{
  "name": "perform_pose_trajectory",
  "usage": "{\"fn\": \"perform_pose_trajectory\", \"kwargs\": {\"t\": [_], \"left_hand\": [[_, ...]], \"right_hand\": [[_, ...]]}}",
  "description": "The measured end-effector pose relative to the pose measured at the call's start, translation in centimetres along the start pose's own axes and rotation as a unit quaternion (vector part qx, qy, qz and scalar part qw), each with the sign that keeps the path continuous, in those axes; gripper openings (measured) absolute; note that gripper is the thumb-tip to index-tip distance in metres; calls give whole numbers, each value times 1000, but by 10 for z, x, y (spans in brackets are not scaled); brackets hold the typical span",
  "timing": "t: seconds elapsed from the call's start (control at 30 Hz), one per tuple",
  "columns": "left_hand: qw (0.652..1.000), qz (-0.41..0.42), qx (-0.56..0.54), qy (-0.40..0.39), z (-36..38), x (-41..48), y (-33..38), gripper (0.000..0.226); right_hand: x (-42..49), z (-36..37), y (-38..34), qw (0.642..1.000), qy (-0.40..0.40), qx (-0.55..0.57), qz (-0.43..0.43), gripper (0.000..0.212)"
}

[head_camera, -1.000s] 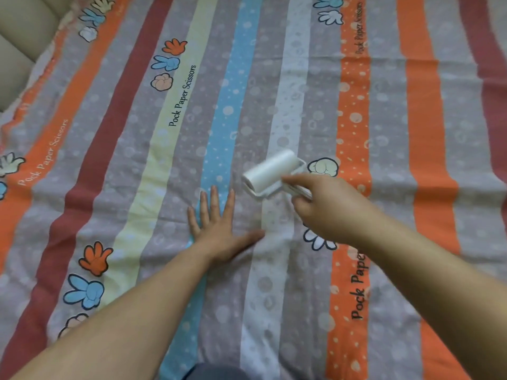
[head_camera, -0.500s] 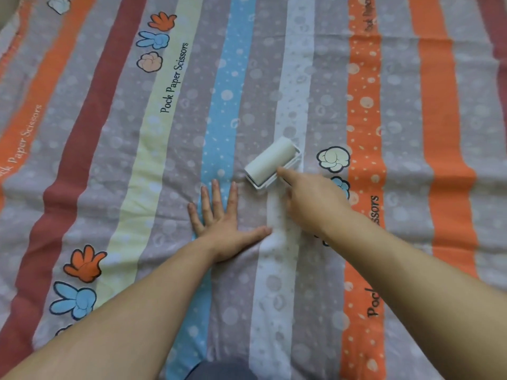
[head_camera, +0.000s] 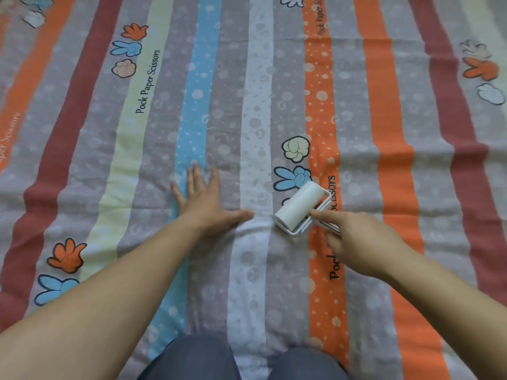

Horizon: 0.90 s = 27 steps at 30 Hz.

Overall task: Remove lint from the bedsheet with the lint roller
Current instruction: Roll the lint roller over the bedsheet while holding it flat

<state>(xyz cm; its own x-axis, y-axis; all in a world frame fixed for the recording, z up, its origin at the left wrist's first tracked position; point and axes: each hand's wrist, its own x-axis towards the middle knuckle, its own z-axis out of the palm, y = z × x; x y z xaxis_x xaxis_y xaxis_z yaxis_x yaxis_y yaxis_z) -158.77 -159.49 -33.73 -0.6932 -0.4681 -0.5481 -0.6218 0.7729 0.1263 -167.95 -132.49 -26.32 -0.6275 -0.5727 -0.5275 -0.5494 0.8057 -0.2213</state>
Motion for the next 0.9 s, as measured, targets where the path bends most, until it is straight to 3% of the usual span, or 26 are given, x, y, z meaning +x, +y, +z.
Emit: {"fn": "perform_pose_trajectory", "kwargs": {"t": [0.17,0.27,0.47,0.63,0.9], "left_hand": [[991,130,8,-20,-16,26,22,153],[992,128,-9,-16,-10,39,25,161],[992,117,-47,3,2,36,22,162],[993,101,-67,-11,2,37,23,166],[993,95,-54,-53,-8,39,26,162]], "right_hand": [[-12,-46,11,998,-62,7,-2,45],[-1,-78,1,996,-46,74,-1,43],[107,-76,-42,985,119,123,19,48],[161,-57,-65,987,89,132,28,49],[99,-40,-24,993,32,73,83,55]]}}
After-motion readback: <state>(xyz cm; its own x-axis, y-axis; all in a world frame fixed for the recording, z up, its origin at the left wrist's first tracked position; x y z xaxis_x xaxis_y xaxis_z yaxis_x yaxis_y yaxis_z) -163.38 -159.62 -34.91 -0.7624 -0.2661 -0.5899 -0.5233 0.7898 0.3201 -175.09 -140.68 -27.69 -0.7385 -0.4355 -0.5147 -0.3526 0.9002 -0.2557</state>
